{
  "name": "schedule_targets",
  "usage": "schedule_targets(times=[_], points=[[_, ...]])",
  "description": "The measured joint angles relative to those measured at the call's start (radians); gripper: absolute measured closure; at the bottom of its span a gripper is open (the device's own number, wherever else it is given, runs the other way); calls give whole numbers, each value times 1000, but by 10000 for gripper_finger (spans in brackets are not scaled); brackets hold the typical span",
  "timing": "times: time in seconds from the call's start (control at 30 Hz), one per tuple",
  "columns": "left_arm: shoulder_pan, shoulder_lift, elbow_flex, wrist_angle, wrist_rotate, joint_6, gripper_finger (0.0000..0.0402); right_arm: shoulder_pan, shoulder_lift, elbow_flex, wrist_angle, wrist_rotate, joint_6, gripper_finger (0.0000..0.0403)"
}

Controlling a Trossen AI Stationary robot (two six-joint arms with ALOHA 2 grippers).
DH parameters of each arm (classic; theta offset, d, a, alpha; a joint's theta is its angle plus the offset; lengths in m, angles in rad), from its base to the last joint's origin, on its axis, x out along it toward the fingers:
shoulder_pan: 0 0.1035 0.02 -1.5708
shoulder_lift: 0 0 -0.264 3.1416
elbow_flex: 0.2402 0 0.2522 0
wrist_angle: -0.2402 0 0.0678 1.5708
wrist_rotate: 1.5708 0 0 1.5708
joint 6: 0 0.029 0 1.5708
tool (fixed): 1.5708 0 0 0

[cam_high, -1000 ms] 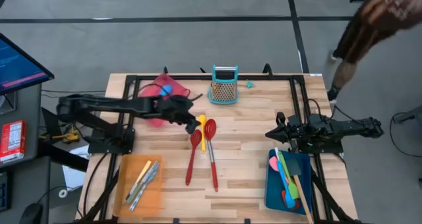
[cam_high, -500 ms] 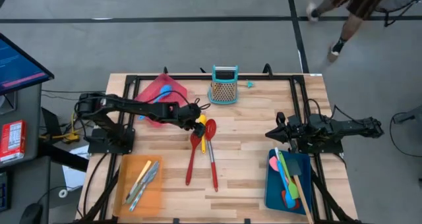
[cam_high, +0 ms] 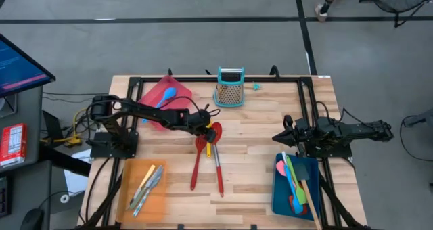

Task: Pick & Place Kitchen Items
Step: Put the red silver slotted spoon into the red bin

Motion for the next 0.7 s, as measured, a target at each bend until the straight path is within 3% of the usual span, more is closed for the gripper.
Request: schedule_targets(times=[0.17,0.33,0.7], points=[[0,14,0,14,4,-2,180,0,0,0,0,0,0,393],[1,58,0,25,7,-23,216,0,0,0,0,0,0,393],[13,57,0,65,73,-68,381,0,0,0,0,0,0,393]])
